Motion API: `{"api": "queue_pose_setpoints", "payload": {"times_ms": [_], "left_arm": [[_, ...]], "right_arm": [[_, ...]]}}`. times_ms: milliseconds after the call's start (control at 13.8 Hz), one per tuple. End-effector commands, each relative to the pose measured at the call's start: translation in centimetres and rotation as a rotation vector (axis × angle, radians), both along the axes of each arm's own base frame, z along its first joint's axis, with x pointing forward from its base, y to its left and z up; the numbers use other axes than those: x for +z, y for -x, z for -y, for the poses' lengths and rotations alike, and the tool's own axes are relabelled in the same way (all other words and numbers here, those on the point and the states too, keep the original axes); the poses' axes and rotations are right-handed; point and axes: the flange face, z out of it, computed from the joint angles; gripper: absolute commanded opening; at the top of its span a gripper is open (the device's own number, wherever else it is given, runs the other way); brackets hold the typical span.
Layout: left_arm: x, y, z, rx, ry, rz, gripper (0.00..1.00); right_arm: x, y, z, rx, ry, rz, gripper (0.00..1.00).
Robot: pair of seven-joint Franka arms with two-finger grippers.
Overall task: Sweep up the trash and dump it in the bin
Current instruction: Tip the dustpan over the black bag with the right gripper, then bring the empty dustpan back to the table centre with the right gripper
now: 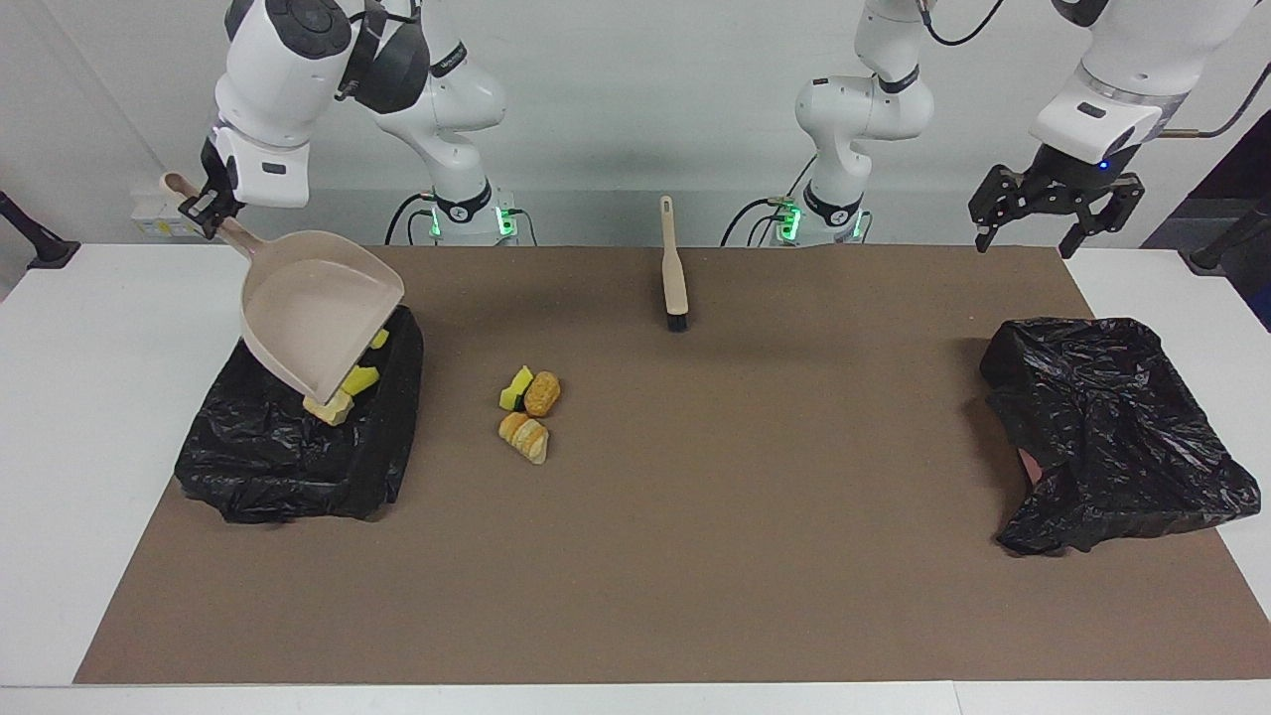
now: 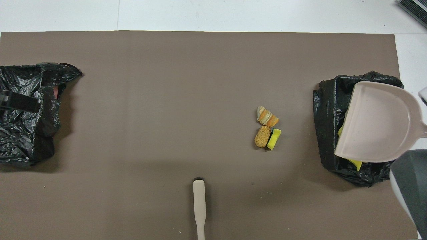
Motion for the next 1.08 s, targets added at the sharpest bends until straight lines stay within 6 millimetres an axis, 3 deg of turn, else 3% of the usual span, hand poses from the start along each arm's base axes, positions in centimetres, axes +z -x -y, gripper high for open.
{"api": "queue_pose_setpoints", "payload": {"times_ms": [0,145,361,578,650,795,867,1012], "left_arm": [[0.7,0.4,-0.7,0.0,-0.014,-0.013,1.0],[0.8,0.7,-0.5,-0.003,-0.003,-0.02,1.0],[0.9,1.0,0.0,0.0,-0.002,-0.021,1.0],[0.8,1.0,-0.5,0.011,-0.002,-0.024,1.0],[0.7,1.0,0.3,-0.003,-0.003,-0.026,1.0],[0.5,1.3,0.4,-0.002,-0.003,-0.03,1.0],[0.5,1.4,0.2,0.001,-0.002,-0.03,1.0],[0.3,1.5,0.1,0.0,-0.002,-0.035,1.0]], "right_arm": [[-0.6,0.1,-2.4,-0.281,-0.188,0.122,0.0],[-1.2,0.4,-8.1,-0.534,-0.259,0.237,0.0],[-4.0,0.0,-15.9,-0.802,-0.3,0.298,0.0],[-7.3,-1.1,-23.3,-0.922,-0.377,0.325,0.0],[-7.7,-2.2,-25.6,-0.976,-0.411,0.331,0.0],[-9.7,-4.0,-32.0,-1.042,-0.44,0.322,0.0],[-10.3,-5.4,-34.1,-1.084,-0.474,0.318,0.0],[-12.2,-6.0,-38.6,-1.058,-0.552,0.324,0.0]]}}
